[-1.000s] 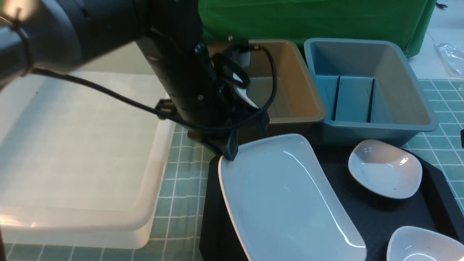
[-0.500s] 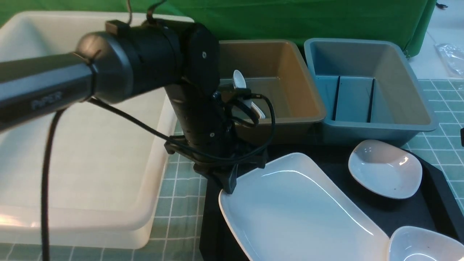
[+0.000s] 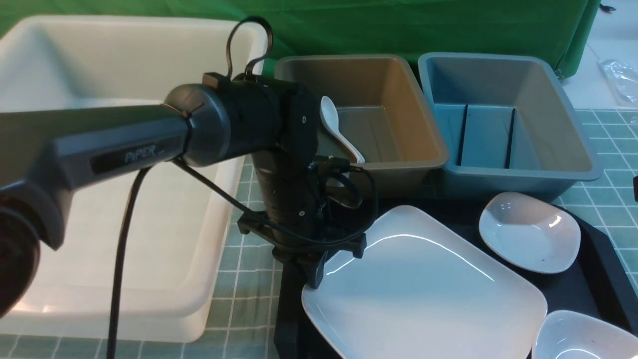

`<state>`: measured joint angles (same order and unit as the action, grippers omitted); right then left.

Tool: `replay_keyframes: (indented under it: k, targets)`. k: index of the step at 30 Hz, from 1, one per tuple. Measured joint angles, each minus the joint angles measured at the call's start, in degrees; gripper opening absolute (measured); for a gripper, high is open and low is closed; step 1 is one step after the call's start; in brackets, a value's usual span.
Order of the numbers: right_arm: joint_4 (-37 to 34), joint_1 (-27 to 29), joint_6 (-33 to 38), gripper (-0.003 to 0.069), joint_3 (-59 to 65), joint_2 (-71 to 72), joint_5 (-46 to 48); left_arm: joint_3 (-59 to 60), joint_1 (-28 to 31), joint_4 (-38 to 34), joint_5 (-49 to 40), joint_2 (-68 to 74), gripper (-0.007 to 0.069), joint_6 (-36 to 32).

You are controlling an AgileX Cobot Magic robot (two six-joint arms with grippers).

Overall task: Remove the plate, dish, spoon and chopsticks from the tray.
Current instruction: Use the left arm to grab a plate from the dinner plate

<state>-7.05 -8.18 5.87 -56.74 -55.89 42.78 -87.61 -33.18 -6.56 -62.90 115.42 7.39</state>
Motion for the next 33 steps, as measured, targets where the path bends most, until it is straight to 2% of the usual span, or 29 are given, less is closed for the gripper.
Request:
replay_keyframes:
  k: [6, 12, 14, 17, 21, 27, 33]
  targets:
    - [0.0, 0.0, 0.0, 0.0216, 0.0, 0.0, 0.0, 0.0, 0.0, -0.1, 2.3, 2.0, 0.0091, 0.2]
    - [0.0, 0.0, 0.0, 0.0216, 0.0, 0.0, 0.0, 0.0, -0.1, -2.3, 3.4, 3.5, 0.0251, 0.2]
    - [0.0, 0.0, 0.0, 0.0216, 0.0, 0.0, 0.0, 0.0, -0.2, -3.5, 3.4, 3.9, 0.0326, 0.2]
    - [0.0, 0.0, 0.0, 0.0216, 0.0, 0.0, 0.0, 0.0, -0.4, -5.2, 2.7, 4.5, 0.0375, 0.2]
    - [0.0, 0.0, 0.0, 0.0216, 0.0, 0.0, 0.0, 0.0, -0.4, -6.1, 1.1, 5.0, 0.0363, 0.2]
    - [0.0, 0.0, 0.0, 0.0216, 0.0, 0.0, 0.0, -0.1, -0.2, -6.0, -0.1, 5.5, 0.0193, -0.1]
    - [0.0, 0.0, 0.7, 0.0216, 0.0, 0.0, 0.0, -0.1, -0.1, -6.5, -0.4, 5.6, 0.019, -0.4]
